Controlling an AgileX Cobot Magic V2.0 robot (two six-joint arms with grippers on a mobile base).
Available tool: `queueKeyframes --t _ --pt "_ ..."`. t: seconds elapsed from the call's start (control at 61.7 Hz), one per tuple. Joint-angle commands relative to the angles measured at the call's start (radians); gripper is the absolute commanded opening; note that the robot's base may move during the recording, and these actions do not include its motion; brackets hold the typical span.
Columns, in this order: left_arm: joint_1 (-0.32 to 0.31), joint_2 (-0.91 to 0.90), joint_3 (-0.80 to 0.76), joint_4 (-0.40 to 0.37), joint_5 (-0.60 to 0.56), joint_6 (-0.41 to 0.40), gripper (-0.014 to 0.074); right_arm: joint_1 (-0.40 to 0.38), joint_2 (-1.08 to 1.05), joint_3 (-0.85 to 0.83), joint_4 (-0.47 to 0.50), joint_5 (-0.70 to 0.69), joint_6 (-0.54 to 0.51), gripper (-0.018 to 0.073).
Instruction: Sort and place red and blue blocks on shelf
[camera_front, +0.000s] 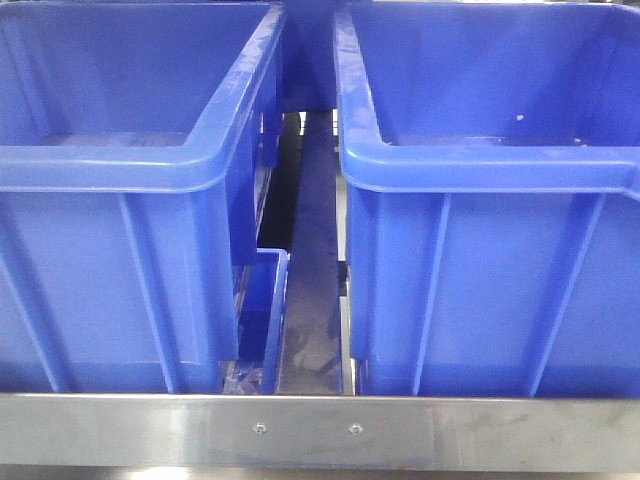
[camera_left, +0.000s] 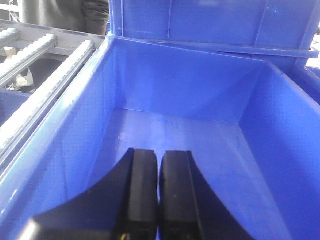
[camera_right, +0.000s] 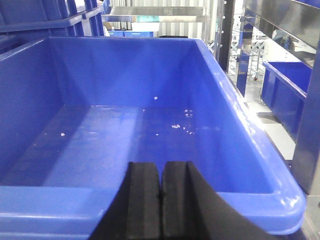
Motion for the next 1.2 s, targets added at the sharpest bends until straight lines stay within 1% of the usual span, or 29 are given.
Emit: queueKeyframes --t 0.0,0.227,0.275,0.324,0.47,0.551,0.648,0.697,0.778,0.81,0.859,0.907,0.956,1.037,1.183 --pt "0.001 0.003 -0.031 -0.006 -0.091 -0.004 0.0122 -0.002 -0.022 -0.023 -0.010 -0.098 -0.001 0.0048" --pt "0.001 0.002 -0.015 -0.004 -0.091 -0.004 0.0122 -0.002 -0.022 -0.023 -0.010 -0.098 -0.001 0.0048" --pt "0.005 -0.010 0.000 -0.004 -0.110 -0.004 0.0122 -0.002 -0.022 -0.023 -0.010 -0.098 -0.001 0.0048" --pt "0.013 -0.030 0.016 0.015 -0.122 -0.004 0.0122 -0.002 -0.022 -0.023 -0.010 -0.098 -0.001 0.0048" --pt "0.032 -0.160 0.059 0.061 -0.111 -0.004 0.0122 -0.002 -0.022 -0.023 -0.010 -0.098 -0.001 0.0048" --pt "0.060 -0.242 0.089 0.076 -0.085 -0.004 0.0122 -0.002 -0.022 -0.023 -0.010 -0.098 -0.001 0.0048" --pt "0.081 -0.347 0.127 0.119 -0.051 -0.004 0.0122 -0.002 -0.022 -0.023 -0.010 -0.098 -0.001 0.0048" --pt "0.081 -0.401 0.146 0.121 -0.019 -0.004 0.0122 -0.002 -0.022 -0.023 -0.010 -0.098 -0.001 0.0048" --pt "0.079 -0.471 0.190 0.116 -0.005 -0.004 0.0122 -0.002 -0.022 -0.023 -0.010 -0.098 -0.001 0.0048" --pt "0.074 -0.487 0.216 0.102 -0.017 -0.004 0.0122 -0.002 -0.022 -0.023 -0.010 -0.098 -0.001 0.0048" --pt "0.067 -0.474 0.256 0.099 -0.082 -0.013 0.0122 -0.002 -0.021 -0.023 -0.010 -0.098 -0.001 0.0048" --pt "0.052 -0.481 0.249 0.099 -0.019 -0.013 0.0122 -0.002 -0.021 -0.023 -0.010 -0.098 -0.001 0.0048" --pt "0.040 -0.480 0.251 0.099 -0.023 -0.013 0.0122 -0.002 -0.021 -0.023 -0.010 -0.098 -0.001 0.0048" --pt "0.032 -0.480 0.251 0.099 0.006 -0.013 0.0122 -0.002 -0.021 -0.023 -0.010 -0.097 -0.001 0.0048" --pt "0.032 -0.480 0.251 0.099 0.050 -0.013 0.0122 -0.002 -0.021 -0.023 -0.010 -0.097 -0.001 0.0048"
